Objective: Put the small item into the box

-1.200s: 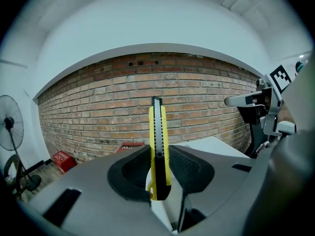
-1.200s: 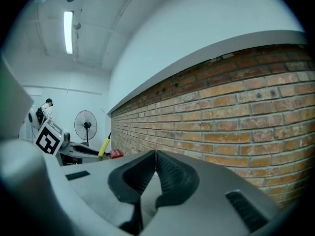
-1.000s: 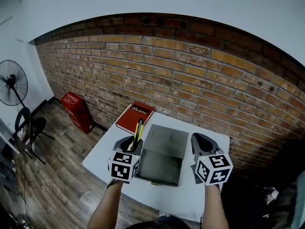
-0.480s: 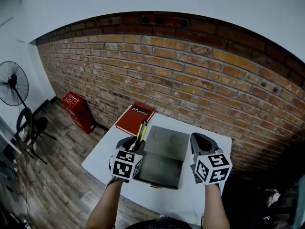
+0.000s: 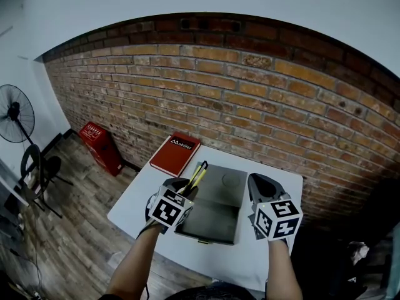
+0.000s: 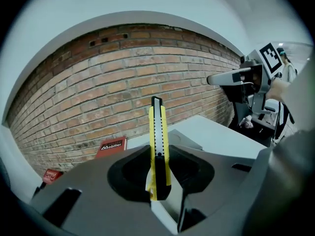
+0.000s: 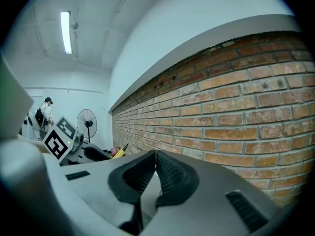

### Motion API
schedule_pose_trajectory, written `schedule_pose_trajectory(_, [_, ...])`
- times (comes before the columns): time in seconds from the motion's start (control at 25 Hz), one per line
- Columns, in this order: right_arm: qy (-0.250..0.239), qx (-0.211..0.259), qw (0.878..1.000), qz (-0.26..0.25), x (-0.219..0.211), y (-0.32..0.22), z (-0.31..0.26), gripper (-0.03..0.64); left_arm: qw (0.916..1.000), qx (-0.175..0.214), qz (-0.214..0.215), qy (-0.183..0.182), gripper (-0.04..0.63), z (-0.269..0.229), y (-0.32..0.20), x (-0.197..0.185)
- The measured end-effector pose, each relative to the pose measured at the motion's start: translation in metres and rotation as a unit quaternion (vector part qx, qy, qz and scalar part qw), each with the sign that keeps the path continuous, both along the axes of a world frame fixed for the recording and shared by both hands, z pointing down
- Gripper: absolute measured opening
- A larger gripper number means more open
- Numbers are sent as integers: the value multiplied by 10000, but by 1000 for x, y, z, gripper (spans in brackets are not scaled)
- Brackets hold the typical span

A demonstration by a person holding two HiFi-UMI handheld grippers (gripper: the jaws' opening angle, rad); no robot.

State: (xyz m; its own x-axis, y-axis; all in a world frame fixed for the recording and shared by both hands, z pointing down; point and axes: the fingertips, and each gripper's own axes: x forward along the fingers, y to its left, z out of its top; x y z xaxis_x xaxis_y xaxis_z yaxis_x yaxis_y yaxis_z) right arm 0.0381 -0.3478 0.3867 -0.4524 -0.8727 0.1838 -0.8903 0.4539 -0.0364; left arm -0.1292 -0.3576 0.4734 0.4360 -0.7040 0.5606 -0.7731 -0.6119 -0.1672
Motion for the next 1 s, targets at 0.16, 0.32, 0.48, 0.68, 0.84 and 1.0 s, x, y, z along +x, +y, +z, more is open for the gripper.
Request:
schedule_pose_trajectory(0.16, [-35, -66, 10000, 43, 2, 2, 5, 20, 9992, -238, 254, -213, 129, 16, 1, 7])
schedule_pose_trajectory(0.32, [-39, -97, 9999, 64, 2, 3, 7, 21, 9950, -547, 622, -561, 129, 32, 6, 13])
schedule_pose_trajectory(0.48, [-7, -100, 9999, 87, 6, 3, 9, 21, 9892, -767, 958, -802, 129, 49, 9, 24])
schedule_pose_trajectory(0.68, [-5, -114, 9999, 108, 8, 5, 10, 21, 9797, -1081, 1283, -1097, 129, 70, 16, 36])
schedule_pose_trajectory(0.84, [14, -127, 9998, 145, 13, 8, 12, 21, 9685, -1403, 1517, -1392, 129, 89, 26, 41])
schedule_pose_trajectory(1.0, [-25, -164, 9998, 133, 15, 10, 12, 21, 9593, -1494, 1764, -1620, 129, 106, 30, 49])
